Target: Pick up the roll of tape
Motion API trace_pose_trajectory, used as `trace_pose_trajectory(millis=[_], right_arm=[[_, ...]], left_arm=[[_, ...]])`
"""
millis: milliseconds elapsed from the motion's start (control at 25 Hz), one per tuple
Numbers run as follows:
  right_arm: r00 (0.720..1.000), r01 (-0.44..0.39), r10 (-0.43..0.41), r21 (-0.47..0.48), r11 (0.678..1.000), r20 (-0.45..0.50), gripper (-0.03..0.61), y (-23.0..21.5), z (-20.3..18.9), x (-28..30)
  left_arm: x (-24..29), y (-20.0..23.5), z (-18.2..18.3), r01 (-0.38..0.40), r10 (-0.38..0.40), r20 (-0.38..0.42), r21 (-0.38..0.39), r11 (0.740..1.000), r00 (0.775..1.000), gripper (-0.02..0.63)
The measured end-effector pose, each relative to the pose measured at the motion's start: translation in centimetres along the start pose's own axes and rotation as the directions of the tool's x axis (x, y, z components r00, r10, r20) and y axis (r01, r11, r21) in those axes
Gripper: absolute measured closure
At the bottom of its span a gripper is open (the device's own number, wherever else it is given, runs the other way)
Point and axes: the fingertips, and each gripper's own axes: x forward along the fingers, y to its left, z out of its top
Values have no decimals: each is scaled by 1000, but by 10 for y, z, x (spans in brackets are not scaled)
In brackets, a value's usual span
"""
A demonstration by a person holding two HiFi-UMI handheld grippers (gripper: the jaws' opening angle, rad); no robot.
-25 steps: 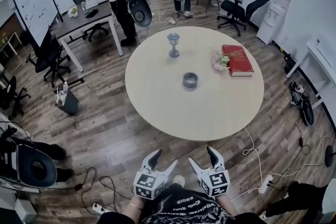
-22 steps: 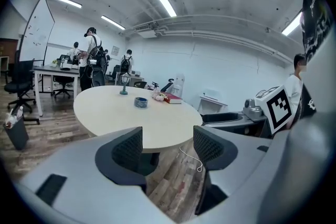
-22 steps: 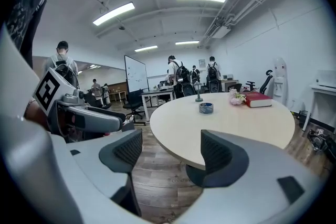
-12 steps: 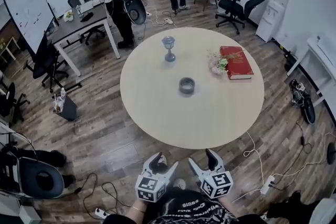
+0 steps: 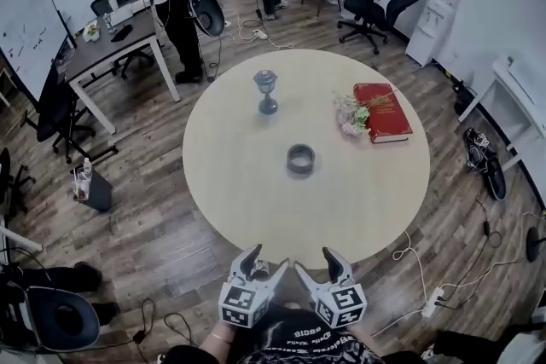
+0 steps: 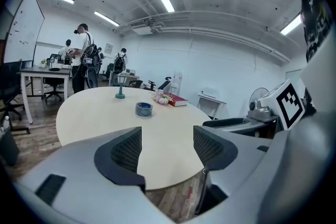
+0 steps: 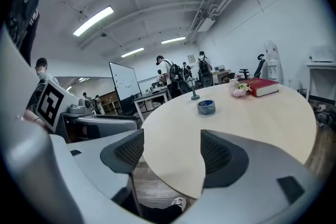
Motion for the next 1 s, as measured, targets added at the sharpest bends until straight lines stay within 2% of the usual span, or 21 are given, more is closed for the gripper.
trace_pose_trajectory(millis=[160, 320, 560, 800, 1000], right_arm=[[998, 54, -54, -25, 998, -12, 253, -13, 14, 34], [991, 132, -132, -1, 991, -7, 253, -30, 32, 60], [975, 224, -224, 41, 974, 0, 253, -51, 46, 91], [962, 272, -272, 73, 960, -12, 253, -57, 53, 118], [953, 301, -302, 75, 951, 9, 276, -71, 72, 132]], left_arm=[[29, 29, 19, 48, -47, -21, 51, 998, 999, 288], [52, 59, 35, 88, -83, -51, 100, 991, 995, 288], [82, 97, 54, 131, -124, -59, 121, 984, 990, 288], [98, 127, 64, 143, -135, -70, 130, 981, 988, 288], [104, 145, 73, 99, -95, -53, 91, 991, 994, 288]])
